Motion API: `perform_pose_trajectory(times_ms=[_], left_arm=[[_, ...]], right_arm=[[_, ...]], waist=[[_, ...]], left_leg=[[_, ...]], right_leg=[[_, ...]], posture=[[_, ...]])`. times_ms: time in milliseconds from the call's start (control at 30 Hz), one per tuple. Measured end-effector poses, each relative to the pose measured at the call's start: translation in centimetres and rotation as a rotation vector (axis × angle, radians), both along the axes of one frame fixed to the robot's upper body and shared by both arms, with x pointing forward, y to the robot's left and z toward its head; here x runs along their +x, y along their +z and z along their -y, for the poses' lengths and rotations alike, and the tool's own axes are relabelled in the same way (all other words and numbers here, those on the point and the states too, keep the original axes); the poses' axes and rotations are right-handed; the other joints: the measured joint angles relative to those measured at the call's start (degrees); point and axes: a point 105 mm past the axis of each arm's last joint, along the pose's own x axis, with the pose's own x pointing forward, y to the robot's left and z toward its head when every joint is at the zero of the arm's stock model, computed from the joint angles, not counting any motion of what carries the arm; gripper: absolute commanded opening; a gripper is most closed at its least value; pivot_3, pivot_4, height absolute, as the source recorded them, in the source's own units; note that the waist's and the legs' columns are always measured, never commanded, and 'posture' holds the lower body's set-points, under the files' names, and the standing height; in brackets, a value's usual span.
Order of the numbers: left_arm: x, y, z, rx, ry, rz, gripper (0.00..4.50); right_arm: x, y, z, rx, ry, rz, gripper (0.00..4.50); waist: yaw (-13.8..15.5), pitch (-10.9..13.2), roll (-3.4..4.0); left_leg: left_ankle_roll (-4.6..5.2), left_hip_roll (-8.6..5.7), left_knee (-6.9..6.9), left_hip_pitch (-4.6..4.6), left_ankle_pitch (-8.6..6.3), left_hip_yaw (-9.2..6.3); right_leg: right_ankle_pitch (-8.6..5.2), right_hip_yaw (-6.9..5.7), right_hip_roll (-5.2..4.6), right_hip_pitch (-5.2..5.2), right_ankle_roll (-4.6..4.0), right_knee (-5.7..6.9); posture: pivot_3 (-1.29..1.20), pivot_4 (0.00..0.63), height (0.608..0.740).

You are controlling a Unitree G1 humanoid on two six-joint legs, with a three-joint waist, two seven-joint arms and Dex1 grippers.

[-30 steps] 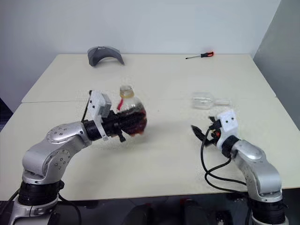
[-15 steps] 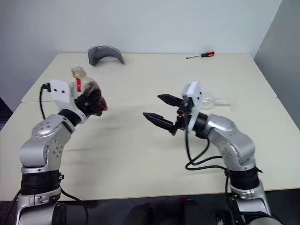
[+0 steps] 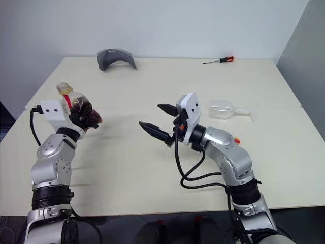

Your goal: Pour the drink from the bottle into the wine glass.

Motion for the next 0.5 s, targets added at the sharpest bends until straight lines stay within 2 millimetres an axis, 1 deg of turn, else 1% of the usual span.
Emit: perform_pose_trajectory(times_ms=[200, 333, 500], left_arm=[[0.5, -3.2, -0.4, -0.017, 0.028, -0.052, 0.69], [1.0, -3.2, -0.4, -0.018, 0.025, -0.045, 0.69], [1.0, -3.5, -0.3, -0.015, 0.023, -0.049, 0.69]], right_arm=[[0.3, 0.0, 0.1, 0.001, -0.034, 0.0, 4.5], [0.7, 0.2, 0.3, -0.002, -0.06, 0.007, 4.5], [1.1, 0.4, 0.7, 0.007, -0.084, 0.012, 4.5]], waist=[[0.0, 0.0, -0.02], [-0.1, 0.0, -0.05], [-0.1, 0.0, -0.05]], left_leg=[[0.0, 0.0, 0.0, -0.01, 0.0, -0.01], [0.0, 0.0, 0.0, 0.0, 0.0, -0.02], [0.0, 0.0, -0.02, 0.0, 0.0, -0.03]], right_leg=[[0.0, -0.03, 0.0, 0.0, -0.01, 0.01], [0.01, -0.03, 0.0, 0.0, -0.01, 0.02], [0.01, -0.04, 0.0, -0.01, -0.01, 0.03]], posture=[[0.0, 0.15, 0.74], [0.0, 0.15, 0.74], [0.0, 0.15, 0.74]])
